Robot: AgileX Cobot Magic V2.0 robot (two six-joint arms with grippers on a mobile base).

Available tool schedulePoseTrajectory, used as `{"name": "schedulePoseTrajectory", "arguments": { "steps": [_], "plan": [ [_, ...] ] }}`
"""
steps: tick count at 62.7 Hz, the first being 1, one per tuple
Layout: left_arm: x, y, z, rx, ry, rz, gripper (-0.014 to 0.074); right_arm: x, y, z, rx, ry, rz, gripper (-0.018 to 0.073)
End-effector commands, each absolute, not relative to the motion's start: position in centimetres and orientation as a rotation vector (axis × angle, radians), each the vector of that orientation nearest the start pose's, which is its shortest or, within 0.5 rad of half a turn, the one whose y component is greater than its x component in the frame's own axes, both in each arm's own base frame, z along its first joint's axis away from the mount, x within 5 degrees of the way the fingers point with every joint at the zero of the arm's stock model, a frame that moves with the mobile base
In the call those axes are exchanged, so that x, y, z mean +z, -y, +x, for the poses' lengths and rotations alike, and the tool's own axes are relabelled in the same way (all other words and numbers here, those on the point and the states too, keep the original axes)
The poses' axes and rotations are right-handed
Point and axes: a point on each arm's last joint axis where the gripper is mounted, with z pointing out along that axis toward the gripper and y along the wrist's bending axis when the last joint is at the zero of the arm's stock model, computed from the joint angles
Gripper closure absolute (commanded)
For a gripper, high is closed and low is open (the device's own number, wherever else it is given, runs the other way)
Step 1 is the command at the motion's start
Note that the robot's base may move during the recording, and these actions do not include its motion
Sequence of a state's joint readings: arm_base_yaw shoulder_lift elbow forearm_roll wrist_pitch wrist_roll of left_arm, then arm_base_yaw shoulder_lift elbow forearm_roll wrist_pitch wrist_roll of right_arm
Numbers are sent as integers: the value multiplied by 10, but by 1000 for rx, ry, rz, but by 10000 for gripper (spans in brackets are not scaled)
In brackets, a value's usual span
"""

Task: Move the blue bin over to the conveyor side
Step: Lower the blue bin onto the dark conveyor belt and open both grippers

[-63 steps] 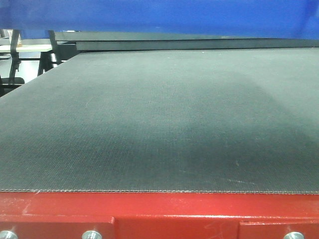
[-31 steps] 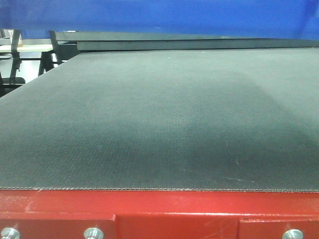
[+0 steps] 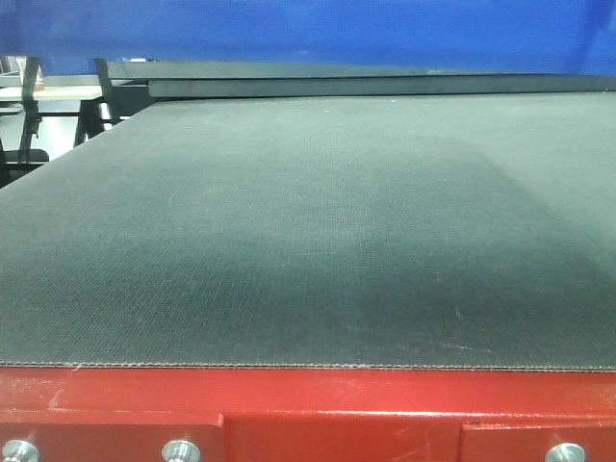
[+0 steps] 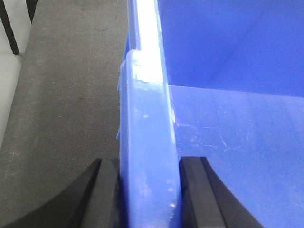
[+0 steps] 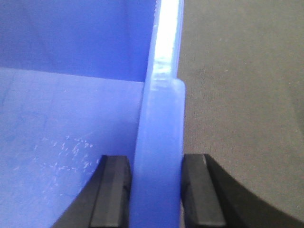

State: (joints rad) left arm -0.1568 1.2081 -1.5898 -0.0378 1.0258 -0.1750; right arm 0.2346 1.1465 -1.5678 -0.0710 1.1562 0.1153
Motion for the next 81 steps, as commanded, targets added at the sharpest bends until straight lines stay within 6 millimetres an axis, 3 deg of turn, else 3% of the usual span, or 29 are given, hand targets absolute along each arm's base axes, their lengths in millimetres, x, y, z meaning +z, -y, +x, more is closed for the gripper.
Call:
{"name": "schedulePoseTrajectory", "arguments": {
  "steps": [1,10,25,52,67,81],
  "plan": [
    [504,41,217,-278,-1995,-3,616,498,-41,196,128,-2072,-131,638],
    [488,42,227,-260,-2050,3,616,489,-45,211,121,-2114,-136,638],
    [436,47,264,-245,-2096,-5,616,468,-55,252,114,-2159,-146,638],
    [372,57,332,-224,-2158,-10,616,395,-71,312,133,-2094,-170,638],
    [352,61,355,-225,-2134,-13,616,365,-78,339,134,-2116,-179,638],
    [345,63,364,-226,-2119,-15,616,343,-82,358,133,-2139,-185,638]
  ]
}}
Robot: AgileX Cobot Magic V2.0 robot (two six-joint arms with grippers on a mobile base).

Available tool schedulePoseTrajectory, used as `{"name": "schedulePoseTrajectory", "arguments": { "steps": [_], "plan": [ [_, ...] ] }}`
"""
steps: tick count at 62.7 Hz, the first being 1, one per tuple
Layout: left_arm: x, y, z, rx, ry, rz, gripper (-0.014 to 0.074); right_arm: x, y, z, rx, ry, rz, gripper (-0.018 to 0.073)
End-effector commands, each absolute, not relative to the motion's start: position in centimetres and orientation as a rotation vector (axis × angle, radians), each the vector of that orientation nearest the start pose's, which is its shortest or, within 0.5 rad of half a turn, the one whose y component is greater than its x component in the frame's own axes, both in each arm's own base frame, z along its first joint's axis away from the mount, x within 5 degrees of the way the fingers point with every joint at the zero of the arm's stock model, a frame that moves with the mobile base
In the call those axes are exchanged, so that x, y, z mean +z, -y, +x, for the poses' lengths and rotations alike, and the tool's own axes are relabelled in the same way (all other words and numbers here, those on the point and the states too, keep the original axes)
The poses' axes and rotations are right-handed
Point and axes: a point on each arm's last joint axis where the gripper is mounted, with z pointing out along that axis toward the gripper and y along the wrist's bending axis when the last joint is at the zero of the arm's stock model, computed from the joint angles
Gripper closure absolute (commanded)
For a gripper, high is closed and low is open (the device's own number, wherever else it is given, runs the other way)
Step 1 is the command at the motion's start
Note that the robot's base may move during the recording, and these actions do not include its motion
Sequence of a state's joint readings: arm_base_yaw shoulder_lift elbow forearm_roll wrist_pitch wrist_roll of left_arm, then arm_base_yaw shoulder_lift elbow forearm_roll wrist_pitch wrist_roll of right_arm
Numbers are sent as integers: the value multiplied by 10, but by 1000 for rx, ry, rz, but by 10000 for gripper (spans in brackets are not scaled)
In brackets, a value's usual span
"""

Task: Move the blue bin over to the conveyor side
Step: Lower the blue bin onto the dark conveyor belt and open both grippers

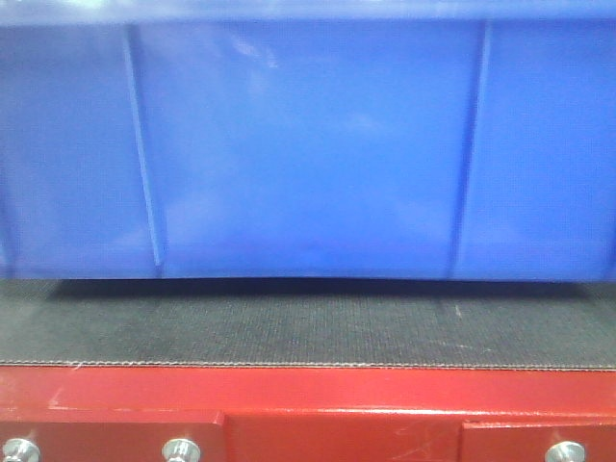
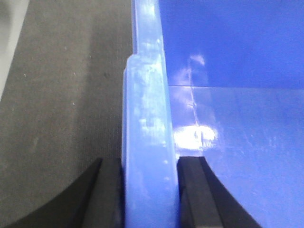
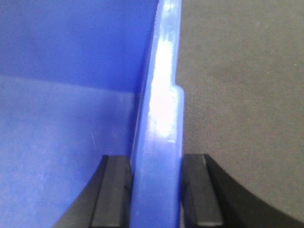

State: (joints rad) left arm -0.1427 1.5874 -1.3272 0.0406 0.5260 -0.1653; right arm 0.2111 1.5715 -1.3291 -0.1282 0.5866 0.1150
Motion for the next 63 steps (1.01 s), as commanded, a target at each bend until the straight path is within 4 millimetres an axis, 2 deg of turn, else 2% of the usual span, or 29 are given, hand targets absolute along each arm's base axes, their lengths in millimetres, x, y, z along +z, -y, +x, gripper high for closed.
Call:
{"name": "schedulePoseTrajectory", "arguments": {
  "steps": [1,20,26,31,39,43,47,53,63],
  "plan": [
    [344,63,364,-225,-2123,-15,616,342,-83,358,132,-2143,-185,638],
    [333,64,370,-221,-2153,-15,613,338,-83,360,132,-2148,-186,638],
    [334,64,370,-222,-2149,-15,552,338,-83,360,131,-2152,-186,629],
    [334,63,370,-208,-2148,-5,416,338,-83,360,131,-2152,-186,525],
    [335,63,370,-200,-2146,3,140,338,-83,360,130,-2156,-186,225],
    [337,63,370,-201,-2137,3,61,339,-83,359,130,-2156,-186,144],
    [342,62,370,-199,-2124,2,14,342,-83,358,131,-2149,-185,112],
    [355,60,368,-181,-2086,17,9,352,-82,354,134,-2124,-182,113],
    [383,58,360,-163,-2006,34,13,382,-79,345,141,-2061,-173,114]
  ]
}}
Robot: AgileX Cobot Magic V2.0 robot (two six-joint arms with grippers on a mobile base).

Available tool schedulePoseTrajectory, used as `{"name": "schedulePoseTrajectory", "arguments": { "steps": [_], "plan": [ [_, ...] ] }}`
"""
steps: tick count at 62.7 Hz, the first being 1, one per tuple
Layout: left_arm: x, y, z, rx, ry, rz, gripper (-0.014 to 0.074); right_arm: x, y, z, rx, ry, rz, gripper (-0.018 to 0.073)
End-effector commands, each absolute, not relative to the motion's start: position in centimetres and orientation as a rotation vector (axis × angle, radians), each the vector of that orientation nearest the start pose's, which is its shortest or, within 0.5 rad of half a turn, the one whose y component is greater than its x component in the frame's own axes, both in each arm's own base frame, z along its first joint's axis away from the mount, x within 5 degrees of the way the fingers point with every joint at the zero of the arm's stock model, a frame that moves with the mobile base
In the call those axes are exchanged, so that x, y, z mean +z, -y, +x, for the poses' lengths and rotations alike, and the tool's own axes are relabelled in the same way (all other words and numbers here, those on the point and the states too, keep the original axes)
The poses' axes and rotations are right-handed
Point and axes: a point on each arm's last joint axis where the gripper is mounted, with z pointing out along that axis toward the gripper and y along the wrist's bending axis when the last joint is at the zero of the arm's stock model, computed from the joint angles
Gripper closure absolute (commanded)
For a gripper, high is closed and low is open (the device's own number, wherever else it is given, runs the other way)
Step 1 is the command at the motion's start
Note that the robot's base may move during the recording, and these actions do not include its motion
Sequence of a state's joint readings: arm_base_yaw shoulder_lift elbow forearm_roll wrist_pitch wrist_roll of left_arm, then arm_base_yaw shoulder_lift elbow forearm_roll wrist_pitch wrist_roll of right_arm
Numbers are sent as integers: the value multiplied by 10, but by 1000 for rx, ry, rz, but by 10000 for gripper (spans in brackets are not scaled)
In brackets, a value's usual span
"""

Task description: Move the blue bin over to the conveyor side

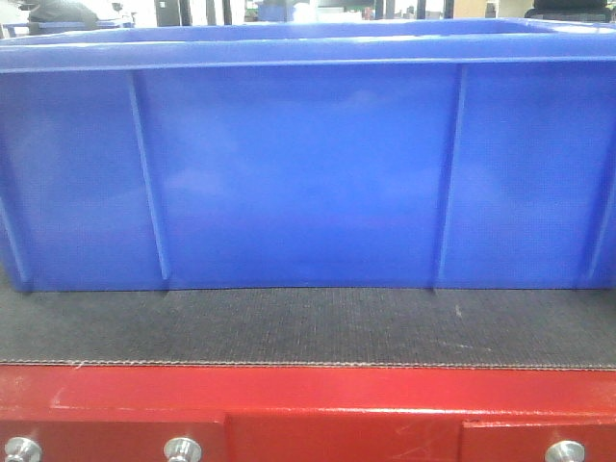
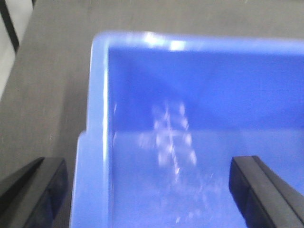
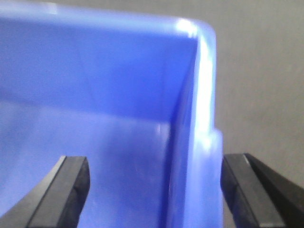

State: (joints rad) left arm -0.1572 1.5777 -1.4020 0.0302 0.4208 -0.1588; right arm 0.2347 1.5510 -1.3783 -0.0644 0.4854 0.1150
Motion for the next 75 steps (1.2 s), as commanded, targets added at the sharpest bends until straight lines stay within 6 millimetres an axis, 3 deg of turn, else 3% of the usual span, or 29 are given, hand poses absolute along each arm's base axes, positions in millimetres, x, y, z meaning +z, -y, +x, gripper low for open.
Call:
{"name": "schedulePoseTrajectory", "arguments": {
  "steps": [1,6,10,24,30,44,53,59,75],
  "plan": [
    [386,57,359,-164,-1999,34,15,386,-79,344,142,-2055,-172,114],
    [404,56,351,-169,-1954,33,52,405,-77,335,145,-2020,-166,133],
    [417,55,343,-172,-1923,31,125,422,-75,327,147,-1993,-161,206],
    [453,50,311,-185,-1809,28,638,463,-68,299,164,-1879,-147,638],
    [462,48,300,-187,-1785,27,584,474,-67,284,226,-1876,-122,635],
    [479,42,275,-194,-1753,7,591,495,-60,247,262,-1848,-111,634],
    [474,33,260,-246,-1697,-79,593,499,-53,228,214,-1805,-123,640],
    [459,29,247,-241,-1701,-87,593,485,-47,213,157,-1808,-140,640],
    [395,24,202,-248,-1684,-79,593,428,-37,170,155,-1744,-158,640]
  ]
}}
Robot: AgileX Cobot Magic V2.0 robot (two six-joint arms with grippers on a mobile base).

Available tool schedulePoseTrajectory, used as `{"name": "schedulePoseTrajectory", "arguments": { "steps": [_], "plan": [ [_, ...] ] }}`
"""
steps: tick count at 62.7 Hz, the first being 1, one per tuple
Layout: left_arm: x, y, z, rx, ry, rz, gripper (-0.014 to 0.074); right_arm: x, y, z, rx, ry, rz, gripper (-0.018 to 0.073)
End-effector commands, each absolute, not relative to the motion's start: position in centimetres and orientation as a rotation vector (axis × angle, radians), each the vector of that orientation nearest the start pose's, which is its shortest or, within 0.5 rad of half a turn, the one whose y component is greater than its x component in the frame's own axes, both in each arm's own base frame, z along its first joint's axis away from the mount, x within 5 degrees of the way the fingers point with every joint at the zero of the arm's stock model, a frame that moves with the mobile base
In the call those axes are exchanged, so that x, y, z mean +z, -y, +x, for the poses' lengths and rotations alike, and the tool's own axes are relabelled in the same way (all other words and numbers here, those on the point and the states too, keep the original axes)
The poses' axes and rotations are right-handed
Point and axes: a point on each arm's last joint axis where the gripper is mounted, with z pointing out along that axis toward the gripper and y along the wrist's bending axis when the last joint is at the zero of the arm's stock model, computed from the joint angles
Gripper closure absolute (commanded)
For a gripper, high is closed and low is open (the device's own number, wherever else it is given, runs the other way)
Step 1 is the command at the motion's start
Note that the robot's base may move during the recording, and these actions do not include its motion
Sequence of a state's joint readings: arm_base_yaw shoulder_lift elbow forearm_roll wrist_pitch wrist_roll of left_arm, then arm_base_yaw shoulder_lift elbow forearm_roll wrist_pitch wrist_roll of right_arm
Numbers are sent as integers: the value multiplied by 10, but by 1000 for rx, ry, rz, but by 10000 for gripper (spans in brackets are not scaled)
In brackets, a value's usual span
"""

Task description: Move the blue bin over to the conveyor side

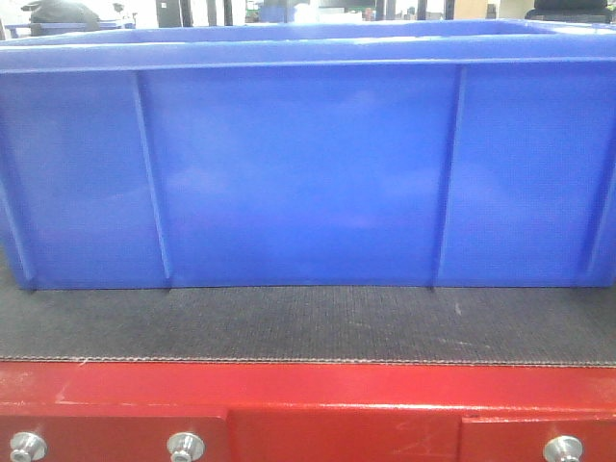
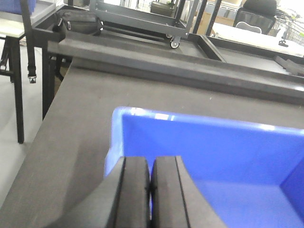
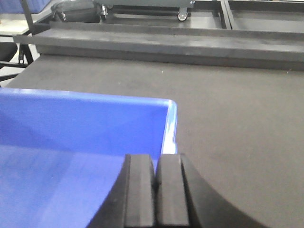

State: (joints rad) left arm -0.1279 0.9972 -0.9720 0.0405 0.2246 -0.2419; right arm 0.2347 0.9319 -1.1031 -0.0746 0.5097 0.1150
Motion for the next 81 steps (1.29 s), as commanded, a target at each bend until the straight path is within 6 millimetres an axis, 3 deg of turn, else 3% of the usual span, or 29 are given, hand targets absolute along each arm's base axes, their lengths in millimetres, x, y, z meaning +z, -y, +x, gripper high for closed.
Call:
{"name": "schedulePoseTrajectory", "arguments": {
  "steps": [1,15,29,38,49,81],
  "plan": [
    [392,24,199,-248,-1679,-79,593,424,-36,167,155,-1744,-158,640],
    [327,19,155,-252,-1647,-66,593,373,-28,128,161,-1723,-164,640],
    [285,14,114,-218,-1641,-26,593,332,-18,85,179,-1591,-158,640],
    [277,12,95,-194,-1584,5,593,313,-13,63,185,-1529,-152,640],
    [283,10,79,-194,-1496,8,593,314,-8,44,189,-1454,-141,640],
    [286,9,71,-196,-1449,8,593,316,-8,40,192,-1427,-139,640]
  ]
}}
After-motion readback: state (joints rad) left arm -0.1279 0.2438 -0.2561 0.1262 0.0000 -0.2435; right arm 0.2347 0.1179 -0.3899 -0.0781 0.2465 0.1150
